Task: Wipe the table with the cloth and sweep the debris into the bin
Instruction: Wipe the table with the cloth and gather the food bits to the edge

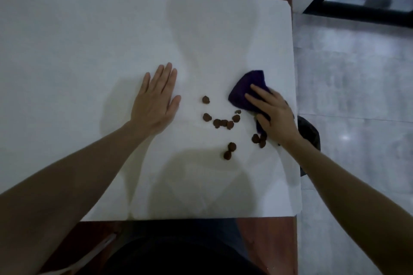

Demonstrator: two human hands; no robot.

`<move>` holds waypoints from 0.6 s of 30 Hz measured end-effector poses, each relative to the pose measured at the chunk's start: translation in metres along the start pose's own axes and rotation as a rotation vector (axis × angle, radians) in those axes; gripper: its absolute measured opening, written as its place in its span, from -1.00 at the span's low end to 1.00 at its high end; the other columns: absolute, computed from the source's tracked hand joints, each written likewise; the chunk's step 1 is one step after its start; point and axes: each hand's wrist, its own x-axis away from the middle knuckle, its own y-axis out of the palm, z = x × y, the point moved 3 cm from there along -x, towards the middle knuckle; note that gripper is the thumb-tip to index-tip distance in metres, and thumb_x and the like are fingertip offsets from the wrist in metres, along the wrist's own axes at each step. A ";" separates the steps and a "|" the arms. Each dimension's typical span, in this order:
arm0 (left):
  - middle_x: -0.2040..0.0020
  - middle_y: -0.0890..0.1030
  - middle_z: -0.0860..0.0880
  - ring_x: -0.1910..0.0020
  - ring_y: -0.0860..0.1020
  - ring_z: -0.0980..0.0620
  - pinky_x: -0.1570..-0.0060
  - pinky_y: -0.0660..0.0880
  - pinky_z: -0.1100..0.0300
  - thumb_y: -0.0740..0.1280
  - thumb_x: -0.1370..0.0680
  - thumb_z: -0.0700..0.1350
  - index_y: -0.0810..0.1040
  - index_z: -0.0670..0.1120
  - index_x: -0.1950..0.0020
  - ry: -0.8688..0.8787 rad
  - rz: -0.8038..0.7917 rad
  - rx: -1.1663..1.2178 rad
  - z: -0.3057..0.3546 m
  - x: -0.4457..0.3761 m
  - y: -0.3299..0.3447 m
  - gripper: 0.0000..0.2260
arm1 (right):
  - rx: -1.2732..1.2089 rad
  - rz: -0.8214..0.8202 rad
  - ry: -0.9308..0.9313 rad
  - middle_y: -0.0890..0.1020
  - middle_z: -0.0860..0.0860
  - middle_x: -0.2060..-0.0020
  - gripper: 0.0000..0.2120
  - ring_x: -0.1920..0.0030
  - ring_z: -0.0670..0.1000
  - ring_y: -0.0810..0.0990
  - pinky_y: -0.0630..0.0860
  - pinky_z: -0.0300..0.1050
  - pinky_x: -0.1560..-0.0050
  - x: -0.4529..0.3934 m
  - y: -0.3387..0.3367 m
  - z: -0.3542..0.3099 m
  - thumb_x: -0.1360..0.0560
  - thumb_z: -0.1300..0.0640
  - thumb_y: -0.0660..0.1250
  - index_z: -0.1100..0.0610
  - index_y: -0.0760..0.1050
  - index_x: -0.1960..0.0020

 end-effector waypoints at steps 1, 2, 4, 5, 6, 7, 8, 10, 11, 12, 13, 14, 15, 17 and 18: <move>-0.64 -0.04 -0.09 -0.61 -0.10 -0.02 -0.57 -0.13 -0.05 -0.04 -0.66 0.08 -0.05 -0.13 -0.63 -0.005 0.001 -0.010 -0.001 0.010 0.001 -0.43 | -0.007 -0.003 -0.003 0.35 -0.01 -0.46 -0.54 -0.46 0.16 0.27 0.22 0.08 -0.45 0.012 0.004 -0.007 -0.52 0.13 0.20 0.07 0.43 -0.41; -0.64 -0.03 -0.09 -0.61 -0.09 -0.03 -0.57 -0.12 -0.06 -0.06 -0.66 0.09 -0.04 -0.14 -0.62 -0.014 0.003 -0.020 -0.003 0.019 0.001 -0.42 | -0.013 -0.006 -0.013 0.35 -0.02 -0.46 -0.55 -0.46 0.15 0.27 0.22 0.07 -0.45 0.023 0.007 -0.014 -0.52 0.14 0.21 0.07 0.43 -0.41; -0.63 -0.02 -0.10 -0.61 -0.07 -0.04 -0.57 -0.09 -0.07 -0.08 -0.65 0.10 -0.02 -0.16 -0.62 -0.035 0.004 -0.033 -0.008 0.036 0.002 -0.41 | -0.026 -0.015 -0.046 0.36 -0.02 -0.45 -0.56 -0.44 0.15 0.29 0.24 0.04 -0.44 0.039 0.013 -0.026 -0.53 0.15 0.22 0.07 0.44 -0.41; -0.63 -0.01 -0.11 -0.61 -0.06 -0.04 -0.57 -0.08 -0.08 -0.08 -0.65 0.11 -0.01 -0.16 -0.62 -0.043 0.004 -0.038 -0.010 0.043 0.002 -0.41 | -0.037 -0.019 -0.060 0.37 -0.01 -0.45 -0.57 -0.43 0.14 0.31 0.26 0.03 -0.43 0.045 0.016 -0.031 -0.54 0.15 0.22 0.07 0.44 -0.40; -0.63 0.00 -0.11 -0.61 -0.05 -0.05 -0.57 -0.07 -0.08 -0.08 -0.65 0.11 0.00 -0.16 -0.62 -0.050 0.005 -0.043 -0.013 0.049 0.001 -0.40 | -0.052 -0.015 -0.067 0.39 -0.01 -0.44 -0.58 -0.41 0.14 0.33 0.29 0.01 -0.42 0.049 0.016 -0.037 -0.54 0.15 0.22 0.07 0.45 -0.39; -0.63 0.01 -0.12 -0.61 -0.04 -0.05 -0.57 -0.07 -0.09 -0.07 -0.65 0.11 0.01 -0.17 -0.62 -0.058 0.006 -0.047 -0.016 0.053 0.001 -0.40 | -0.075 0.001 -0.061 0.41 0.00 -0.42 -0.58 -0.38 0.13 0.36 0.32 0.00 -0.40 0.052 0.015 -0.043 -0.53 0.16 0.22 0.08 0.46 -0.38; -0.63 0.02 -0.12 -0.61 -0.03 -0.06 -0.56 -0.06 -0.09 -0.07 -0.65 0.11 0.01 -0.17 -0.62 -0.068 0.005 -0.050 -0.019 0.056 0.002 -0.40 | -0.108 0.032 -0.038 0.43 0.01 -0.41 -0.57 -0.35 0.12 0.39 0.34 -0.02 -0.39 0.051 0.012 -0.048 -0.51 0.18 0.22 0.08 0.46 -0.37; -0.63 0.02 -0.11 -0.61 -0.03 -0.05 -0.56 -0.07 -0.09 -0.06 -0.65 0.12 0.01 -0.17 -0.62 -0.087 0.001 -0.057 -0.022 0.059 0.002 -0.40 | -0.185 0.122 0.034 0.46 0.04 -0.39 -0.54 -0.33 0.08 0.42 0.36 -0.06 -0.38 0.041 -0.001 -0.054 -0.47 0.23 0.20 0.12 0.47 -0.36; -0.63 0.01 -0.11 -0.61 -0.03 -0.04 -0.56 -0.07 -0.08 -0.06 -0.65 0.12 0.00 -0.16 -0.62 -0.092 0.003 -0.062 -0.022 0.060 0.003 -0.40 | -0.227 0.173 0.070 0.46 0.04 -0.39 -0.53 -0.34 0.06 0.42 0.36 -0.07 -0.39 0.029 -0.010 -0.055 -0.46 0.26 0.20 0.14 0.47 -0.37; -0.63 0.01 -0.11 -0.61 -0.03 -0.04 -0.56 -0.07 -0.08 -0.05 -0.65 0.11 0.00 -0.16 -0.62 -0.092 0.006 -0.064 -0.022 0.060 0.003 -0.40 | -0.271 0.221 0.103 0.45 0.06 -0.39 -0.52 -0.36 0.05 0.41 0.36 -0.07 -0.40 0.015 -0.018 -0.055 -0.46 0.30 0.20 0.17 0.47 -0.37; -0.63 0.01 -0.10 -0.61 -0.04 -0.04 -0.56 -0.07 -0.09 -0.04 -0.65 0.11 -0.01 -0.16 -0.62 -0.090 0.008 -0.065 -0.022 0.060 0.004 -0.40 | -0.312 0.259 0.132 0.44 0.08 -0.40 -0.51 -0.39 0.04 0.40 0.35 -0.06 -0.41 -0.002 -0.025 -0.053 -0.46 0.34 0.20 0.19 0.45 -0.38; -0.63 0.00 -0.10 -0.61 -0.04 -0.03 -0.56 -0.07 -0.09 -0.04 -0.65 0.12 -0.01 -0.16 -0.62 -0.089 0.008 -0.065 -0.022 0.060 0.004 -0.40 | -0.338 0.287 0.150 0.42 0.10 -0.41 -0.50 -0.41 0.04 0.38 0.34 -0.07 -0.43 -0.021 -0.032 -0.051 -0.47 0.36 0.20 0.20 0.43 -0.40; -0.63 0.00 -0.10 -0.61 -0.05 -0.03 -0.56 -0.06 -0.09 -0.05 -0.65 0.12 -0.01 -0.15 -0.62 -0.089 0.008 -0.066 -0.022 0.060 0.005 -0.40 | -0.339 0.302 0.153 0.40 0.11 -0.42 -0.49 -0.43 0.03 0.36 0.32 -0.09 -0.44 -0.042 -0.038 -0.049 -0.48 0.37 0.19 0.20 0.40 -0.42; -0.63 0.00 -0.10 -0.61 -0.05 -0.03 -0.56 -0.05 -0.10 -0.05 -0.65 0.12 -0.02 -0.15 -0.62 -0.089 0.010 -0.068 -0.023 0.060 0.005 -0.40 | -0.268 0.260 0.124 0.32 0.12 -0.46 -0.48 -0.46 0.04 0.30 0.23 -0.23 -0.46 -0.089 -0.040 -0.044 -0.51 0.32 0.17 0.17 0.33 -0.47; -0.63 -0.01 -0.09 -0.61 -0.05 -0.03 -0.56 -0.05 -0.10 -0.06 -0.65 0.11 -0.02 -0.15 -0.62 -0.087 0.011 -0.066 -0.023 0.059 0.005 -0.40 | -0.213 0.207 0.117 0.29 0.12 -0.48 -0.48 -0.47 0.05 0.27 0.18 -0.30 -0.46 -0.113 -0.036 -0.040 -0.52 0.29 0.16 0.15 0.31 -0.49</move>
